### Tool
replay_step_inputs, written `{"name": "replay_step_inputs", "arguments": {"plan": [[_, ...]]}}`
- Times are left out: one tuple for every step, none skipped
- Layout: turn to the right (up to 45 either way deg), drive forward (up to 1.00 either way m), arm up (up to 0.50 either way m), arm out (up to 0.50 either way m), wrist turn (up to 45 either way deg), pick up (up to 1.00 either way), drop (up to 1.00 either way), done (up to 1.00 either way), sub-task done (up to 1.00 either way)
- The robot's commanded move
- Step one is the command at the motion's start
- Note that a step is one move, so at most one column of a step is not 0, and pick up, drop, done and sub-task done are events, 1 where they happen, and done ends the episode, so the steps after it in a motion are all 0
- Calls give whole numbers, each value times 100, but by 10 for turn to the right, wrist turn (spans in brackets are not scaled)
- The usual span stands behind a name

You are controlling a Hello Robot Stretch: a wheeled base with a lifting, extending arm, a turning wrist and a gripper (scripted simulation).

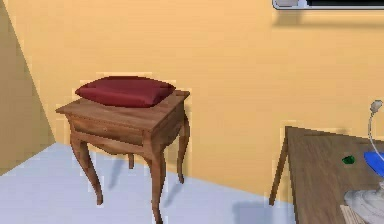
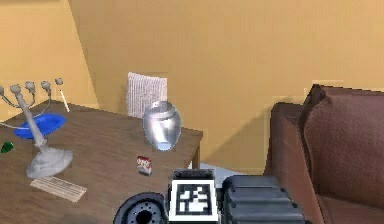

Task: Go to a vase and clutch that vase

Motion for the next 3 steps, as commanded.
{"name": "replay_step_inputs", "arguments": {"plan": [[0, 0, 0, 44, 0, 0, 0, 0, 0], [0, 0, 0, 0, 450, 0, 0, 0, 0], [0, 0, 0, 0, 450, 0, 0, 0, 0]]}}
